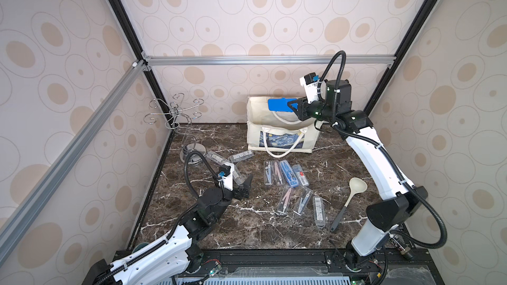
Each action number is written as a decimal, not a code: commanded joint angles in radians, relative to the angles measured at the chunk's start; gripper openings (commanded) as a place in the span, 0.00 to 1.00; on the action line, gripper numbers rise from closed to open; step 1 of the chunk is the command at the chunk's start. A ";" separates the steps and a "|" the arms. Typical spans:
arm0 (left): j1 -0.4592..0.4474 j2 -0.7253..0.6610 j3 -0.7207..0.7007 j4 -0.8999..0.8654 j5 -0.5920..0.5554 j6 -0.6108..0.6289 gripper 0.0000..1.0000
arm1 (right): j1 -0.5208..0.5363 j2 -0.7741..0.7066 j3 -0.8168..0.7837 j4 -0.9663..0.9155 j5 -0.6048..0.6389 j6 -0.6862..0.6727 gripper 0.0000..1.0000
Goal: Put the compass set into the canvas bag
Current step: Place the compass set in the canvas bag.
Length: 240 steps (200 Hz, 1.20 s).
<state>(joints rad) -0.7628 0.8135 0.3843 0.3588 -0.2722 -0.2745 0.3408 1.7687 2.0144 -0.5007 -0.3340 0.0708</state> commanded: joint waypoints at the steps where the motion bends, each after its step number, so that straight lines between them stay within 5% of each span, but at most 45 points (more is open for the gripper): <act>1: 0.008 0.048 0.075 -0.112 -0.056 -0.058 1.00 | -0.040 0.077 0.052 -0.072 0.045 -0.001 0.15; 54: 0.027 0.175 0.133 -0.143 -0.103 -0.103 1.00 | -0.123 0.253 0.123 -0.126 0.076 0.000 0.16; 121: 0.133 0.303 0.178 -0.240 -0.156 -0.302 1.00 | -0.131 0.479 0.390 -0.267 0.131 -0.027 0.19; 240: 0.172 0.281 0.140 -0.256 -0.130 -0.340 1.00 | -0.131 0.435 0.363 -0.234 0.094 -0.014 0.32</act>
<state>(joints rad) -0.6029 1.0893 0.5201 0.1314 -0.3931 -0.5808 0.2092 2.2292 2.3898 -0.7250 -0.2176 0.0612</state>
